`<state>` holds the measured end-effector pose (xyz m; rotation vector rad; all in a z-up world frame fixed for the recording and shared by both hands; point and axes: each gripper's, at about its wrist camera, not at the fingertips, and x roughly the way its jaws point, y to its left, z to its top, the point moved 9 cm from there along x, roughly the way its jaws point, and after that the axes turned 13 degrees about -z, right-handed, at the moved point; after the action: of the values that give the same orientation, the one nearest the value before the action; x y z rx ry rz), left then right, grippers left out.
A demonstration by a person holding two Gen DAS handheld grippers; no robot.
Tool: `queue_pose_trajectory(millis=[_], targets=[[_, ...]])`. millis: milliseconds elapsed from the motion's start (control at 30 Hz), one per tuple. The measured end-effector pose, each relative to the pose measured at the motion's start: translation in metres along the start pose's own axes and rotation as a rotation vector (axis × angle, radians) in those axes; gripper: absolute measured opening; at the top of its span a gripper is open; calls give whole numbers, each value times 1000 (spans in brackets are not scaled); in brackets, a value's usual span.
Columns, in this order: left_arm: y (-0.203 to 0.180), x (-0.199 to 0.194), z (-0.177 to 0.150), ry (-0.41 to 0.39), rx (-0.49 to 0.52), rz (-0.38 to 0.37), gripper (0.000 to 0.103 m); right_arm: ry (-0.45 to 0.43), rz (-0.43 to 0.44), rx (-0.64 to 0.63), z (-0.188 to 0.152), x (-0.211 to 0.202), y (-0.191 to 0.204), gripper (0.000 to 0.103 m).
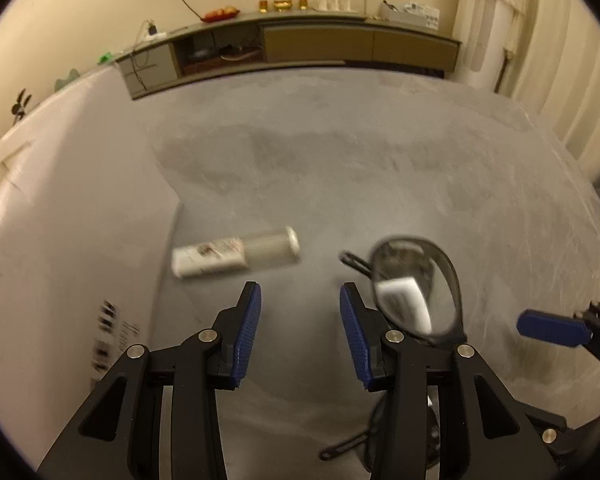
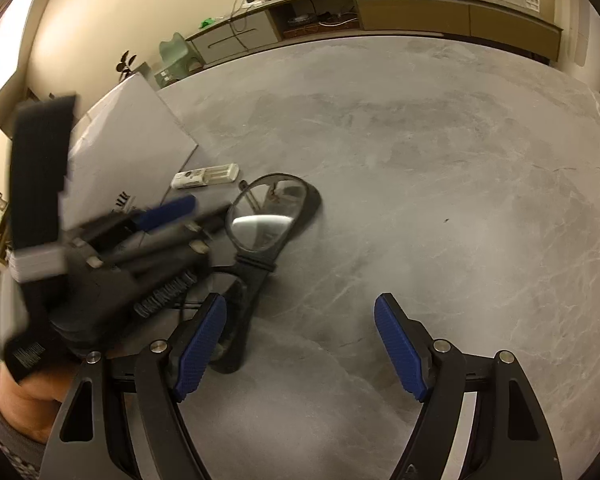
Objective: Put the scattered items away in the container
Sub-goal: 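Grasp the black glasses by a temple with the right tool while the left tool grasps the white tube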
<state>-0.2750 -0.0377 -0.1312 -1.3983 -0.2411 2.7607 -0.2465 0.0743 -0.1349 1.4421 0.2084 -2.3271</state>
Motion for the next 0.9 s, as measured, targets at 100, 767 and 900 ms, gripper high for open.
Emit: queue_pose_trajectory(millis=[100, 767, 900], targets=[[16, -5, 21, -44, -46, 9, 45, -4, -9, -1, 0, 0, 0, 77], [12, -14, -13, 0, -103, -100, 47, -19, -3, 31, 10, -10, -9, 78], [-1, -5, -25, 22, -95, -171, 47, -24, -2, 21, 10, -9, -5, 78]])
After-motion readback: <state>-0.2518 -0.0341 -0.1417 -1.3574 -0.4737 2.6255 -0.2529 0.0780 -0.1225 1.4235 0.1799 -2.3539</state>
